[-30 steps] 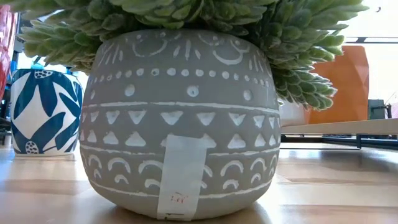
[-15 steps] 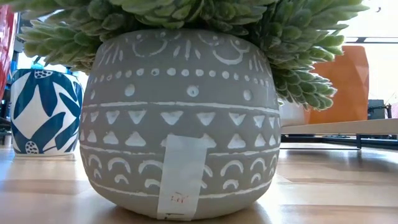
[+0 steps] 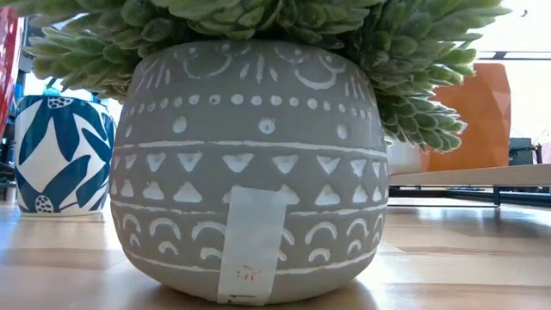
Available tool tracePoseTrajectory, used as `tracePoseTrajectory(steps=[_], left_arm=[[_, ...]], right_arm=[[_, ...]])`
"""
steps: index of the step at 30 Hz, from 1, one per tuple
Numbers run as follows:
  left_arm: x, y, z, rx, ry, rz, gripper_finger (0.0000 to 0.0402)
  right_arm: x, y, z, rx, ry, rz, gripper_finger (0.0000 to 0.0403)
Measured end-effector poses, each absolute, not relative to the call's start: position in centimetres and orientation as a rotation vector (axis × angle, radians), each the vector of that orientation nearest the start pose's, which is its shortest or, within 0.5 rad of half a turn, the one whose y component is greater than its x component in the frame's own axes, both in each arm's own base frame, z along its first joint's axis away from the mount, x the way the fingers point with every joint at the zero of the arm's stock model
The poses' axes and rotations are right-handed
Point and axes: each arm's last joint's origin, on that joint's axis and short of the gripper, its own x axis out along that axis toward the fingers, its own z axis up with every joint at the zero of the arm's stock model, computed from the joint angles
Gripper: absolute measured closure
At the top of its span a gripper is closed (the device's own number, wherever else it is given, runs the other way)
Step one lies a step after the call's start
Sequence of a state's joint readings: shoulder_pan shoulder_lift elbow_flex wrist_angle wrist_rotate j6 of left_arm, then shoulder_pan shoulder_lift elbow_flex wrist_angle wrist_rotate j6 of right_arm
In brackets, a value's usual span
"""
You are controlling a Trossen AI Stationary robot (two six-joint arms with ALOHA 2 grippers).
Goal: Place coffee mugs
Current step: Move the yellow mug to the center of the table
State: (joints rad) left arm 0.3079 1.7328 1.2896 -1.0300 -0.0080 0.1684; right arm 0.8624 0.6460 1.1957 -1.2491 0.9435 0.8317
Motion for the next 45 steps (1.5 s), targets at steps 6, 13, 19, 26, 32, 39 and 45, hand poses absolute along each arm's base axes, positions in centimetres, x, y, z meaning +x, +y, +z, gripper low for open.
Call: tracePoseTrajectory(steps=[6,13,19,26,32,39,45], left_arm=[[30.9,9.7,20.3,-0.092,1.518,0.119,0.0241],[31.0,9.7,20.2,-0.093,1.520,0.118,0.0250],[30.7,9.8,21.0,-0.089,1.492,0.125,0.0268],[30.6,9.9,21.6,-0.079,1.462,0.105,0.0286],[30.8,9.9,21.6,-0.078,1.431,0.102,0.0298],[30.9,9.9,21.6,-0.070,1.427,0.090,0.0341],[30.9,10.0,21.6,-0.075,1.427,0.102,0.0359]], right_arm=[[5.2,2.5,38.7,0.274,0.367,-0.233,0.0322],[5.2,2.6,38.8,0.279,0.363,-0.231,0.0322],[5.2,2.5,38.8,0.279,0.364,-0.232,0.0322],[5.2,2.5,38.8,0.279,0.364,-0.231,0.0322],[5.3,2.6,38.8,0.284,0.365,-0.224,0.0322],[5.3,2.6,38.8,0.287,0.376,-0.212,0.0322],[5.3,2.6,38.8,0.288,0.377,-0.210,0.0322]])
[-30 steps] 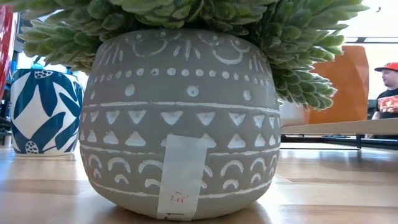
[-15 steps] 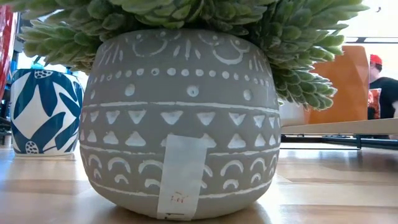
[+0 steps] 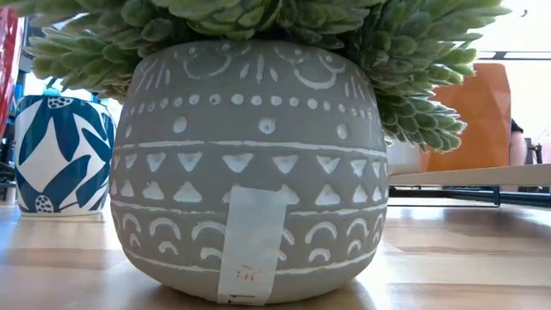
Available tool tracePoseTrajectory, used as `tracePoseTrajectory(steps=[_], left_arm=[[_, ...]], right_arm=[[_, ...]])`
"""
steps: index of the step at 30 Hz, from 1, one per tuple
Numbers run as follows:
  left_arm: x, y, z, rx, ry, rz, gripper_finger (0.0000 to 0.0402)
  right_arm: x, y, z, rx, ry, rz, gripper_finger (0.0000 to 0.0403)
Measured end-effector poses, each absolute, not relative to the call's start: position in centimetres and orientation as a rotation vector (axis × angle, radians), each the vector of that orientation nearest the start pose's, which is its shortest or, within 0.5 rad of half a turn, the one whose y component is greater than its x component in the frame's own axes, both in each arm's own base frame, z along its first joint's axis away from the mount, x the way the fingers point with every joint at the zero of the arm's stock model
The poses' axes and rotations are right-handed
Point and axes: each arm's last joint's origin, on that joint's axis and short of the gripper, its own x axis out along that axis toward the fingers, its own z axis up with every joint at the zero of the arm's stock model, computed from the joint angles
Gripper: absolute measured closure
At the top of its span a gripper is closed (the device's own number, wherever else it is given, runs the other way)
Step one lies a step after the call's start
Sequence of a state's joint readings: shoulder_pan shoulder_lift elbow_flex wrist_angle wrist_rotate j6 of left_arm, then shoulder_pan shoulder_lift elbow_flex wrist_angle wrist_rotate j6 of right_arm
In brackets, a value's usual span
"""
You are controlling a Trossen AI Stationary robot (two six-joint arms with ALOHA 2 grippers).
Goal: Place coffee mugs
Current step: Move the yellow mug to the center of the table
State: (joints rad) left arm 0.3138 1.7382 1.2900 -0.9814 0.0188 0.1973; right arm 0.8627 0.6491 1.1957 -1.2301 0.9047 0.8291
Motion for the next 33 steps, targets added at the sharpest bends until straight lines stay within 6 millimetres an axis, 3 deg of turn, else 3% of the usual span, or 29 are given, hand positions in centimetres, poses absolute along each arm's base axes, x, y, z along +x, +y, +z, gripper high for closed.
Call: tracePoseTrajectory(steps=[8,13,25,33], left_arm=[[30.9,9.9,21.7,-0.088,1.428,0.115,0.0359],[31.3,9.6,23.0,-0.078,1.414,0.108,0.0359],[31.7,8.3,28.6,-0.017,1.429,0.044,0.0359],[32.2,5.9,34.5,0.040,1.329,0.009,0.0359]], right_arm=[[5.3,2.6,38.8,0.287,0.376,-0.211,0.0322],[5.3,2.6,38.8,0.287,0.375,-0.212,0.0322],[5.2,2.6,38.7,0.284,0.377,-0.214,0.0322],[5.2,2.6,38.7,0.281,0.379,-0.214,0.0322]])
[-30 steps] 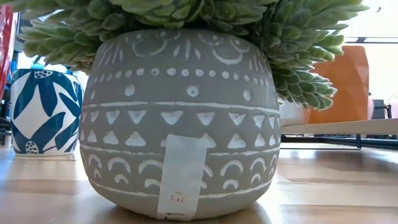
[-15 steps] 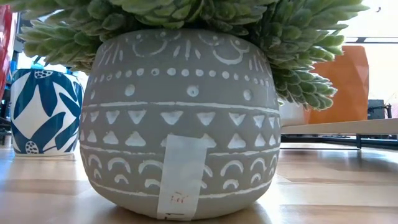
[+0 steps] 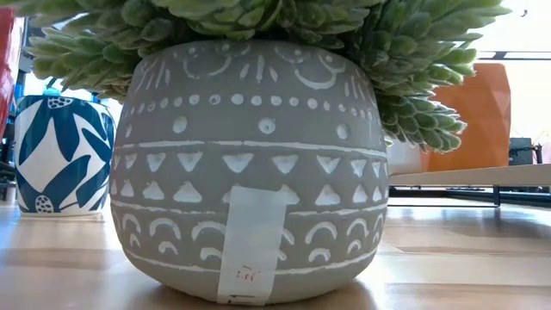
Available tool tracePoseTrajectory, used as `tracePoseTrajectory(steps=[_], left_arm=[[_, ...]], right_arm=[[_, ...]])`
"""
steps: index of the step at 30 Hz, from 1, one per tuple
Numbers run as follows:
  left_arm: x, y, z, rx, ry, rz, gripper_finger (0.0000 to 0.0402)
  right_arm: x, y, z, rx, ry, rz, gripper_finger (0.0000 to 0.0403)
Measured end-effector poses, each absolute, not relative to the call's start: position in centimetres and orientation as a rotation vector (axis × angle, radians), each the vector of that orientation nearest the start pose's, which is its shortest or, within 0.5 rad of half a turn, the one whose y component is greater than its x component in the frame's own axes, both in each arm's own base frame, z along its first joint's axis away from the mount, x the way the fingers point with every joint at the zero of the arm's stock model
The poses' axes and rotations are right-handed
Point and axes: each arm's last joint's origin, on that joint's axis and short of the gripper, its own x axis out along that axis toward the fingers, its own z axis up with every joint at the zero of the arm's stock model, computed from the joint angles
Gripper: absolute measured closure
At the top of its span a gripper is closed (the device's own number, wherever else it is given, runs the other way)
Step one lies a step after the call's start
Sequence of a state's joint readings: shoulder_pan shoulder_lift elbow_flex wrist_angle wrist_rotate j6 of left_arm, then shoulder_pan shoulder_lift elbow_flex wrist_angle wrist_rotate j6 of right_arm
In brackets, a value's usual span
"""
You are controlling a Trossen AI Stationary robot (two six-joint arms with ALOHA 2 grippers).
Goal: Place coffee mugs
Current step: Move the yellow mug to the center of the table
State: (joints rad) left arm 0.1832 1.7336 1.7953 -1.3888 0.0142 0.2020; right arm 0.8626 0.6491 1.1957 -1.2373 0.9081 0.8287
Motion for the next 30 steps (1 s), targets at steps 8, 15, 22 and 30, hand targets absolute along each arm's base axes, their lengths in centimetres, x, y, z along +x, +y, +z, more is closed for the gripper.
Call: tracePoseTrajectory(steps=[8,15,22,30], left_arm=[[32.7,2.2,38.1,0.059,1.189,0.024,0.0359],[33.8,-2.4,38.3,0.081,1.076,-0.020,0.0359],[34.6,-6.0,37.3,0.054,1.083,-0.065,0.0359],[36.1,-9.1,35.4,0.063,1.095,-0.113,0.0359]], right_arm=[[5.2,2.6,38.7,0.280,0.379,-0.215,0.0322],[5.2,2.6,38.7,0.278,0.371,-0.224,0.0322],[5.3,2.6,38.8,0.278,0.358,-0.237,0.0322],[6.1,3.5,38.7,0.252,0.374,-0.245,0.0322]])
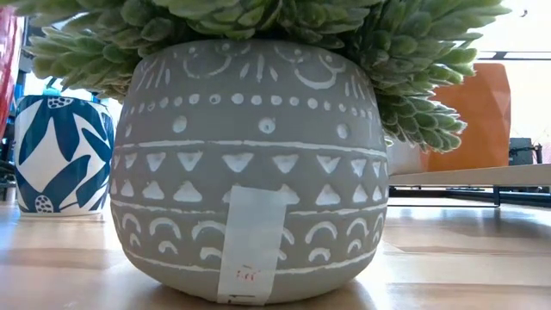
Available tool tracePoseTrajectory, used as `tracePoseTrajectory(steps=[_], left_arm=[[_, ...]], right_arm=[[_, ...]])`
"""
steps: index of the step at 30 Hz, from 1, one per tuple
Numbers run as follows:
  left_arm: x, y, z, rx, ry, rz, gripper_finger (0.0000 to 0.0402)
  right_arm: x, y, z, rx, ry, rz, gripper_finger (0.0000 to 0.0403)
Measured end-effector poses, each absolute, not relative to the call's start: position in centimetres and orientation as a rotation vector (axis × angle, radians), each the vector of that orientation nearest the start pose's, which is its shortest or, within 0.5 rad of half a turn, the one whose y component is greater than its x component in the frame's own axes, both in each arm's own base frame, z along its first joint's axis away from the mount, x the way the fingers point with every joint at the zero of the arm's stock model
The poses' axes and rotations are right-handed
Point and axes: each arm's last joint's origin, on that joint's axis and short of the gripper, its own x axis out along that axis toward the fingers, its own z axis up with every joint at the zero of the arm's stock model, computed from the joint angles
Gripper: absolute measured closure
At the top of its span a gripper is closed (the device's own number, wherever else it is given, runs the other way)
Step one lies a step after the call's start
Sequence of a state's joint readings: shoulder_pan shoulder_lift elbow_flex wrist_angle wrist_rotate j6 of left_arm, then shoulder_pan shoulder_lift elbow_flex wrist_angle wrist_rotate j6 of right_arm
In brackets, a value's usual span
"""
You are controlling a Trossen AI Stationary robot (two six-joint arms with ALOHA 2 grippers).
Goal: Place coffee mugs
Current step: Move the yellow mug to the center of the table
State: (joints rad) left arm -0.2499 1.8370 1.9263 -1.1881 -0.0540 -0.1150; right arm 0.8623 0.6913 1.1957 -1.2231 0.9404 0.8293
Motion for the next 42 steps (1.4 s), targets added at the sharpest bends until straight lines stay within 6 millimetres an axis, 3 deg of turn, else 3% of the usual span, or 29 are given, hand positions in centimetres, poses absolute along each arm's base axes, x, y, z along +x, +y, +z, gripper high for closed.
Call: tracePoseTrajectory(steps=[9,16,27,42], left_arm=[[38.0,-10.7,32.8,0.084,1.123,-0.156,0.0359],[39.2,-10.5,30.9,0.086,1.169,-0.140,0.0359],[41.6,-10.4,26.3,0.089,1.273,-0.193,0.0359],[43.0,-10.6,23.9,0.103,1.276,-0.225,0.0359]], right_arm=[[7.2,4.8,38.4,0.211,0.404,-0.261,0.0322],[7.9,5.6,38.2,0.181,0.413,-0.273,0.0322],[8.5,6.3,38.1,0.164,0.418,-0.279,0.0322],[8.7,6.5,38.3,0.192,0.399,-0.265,0.0322]])
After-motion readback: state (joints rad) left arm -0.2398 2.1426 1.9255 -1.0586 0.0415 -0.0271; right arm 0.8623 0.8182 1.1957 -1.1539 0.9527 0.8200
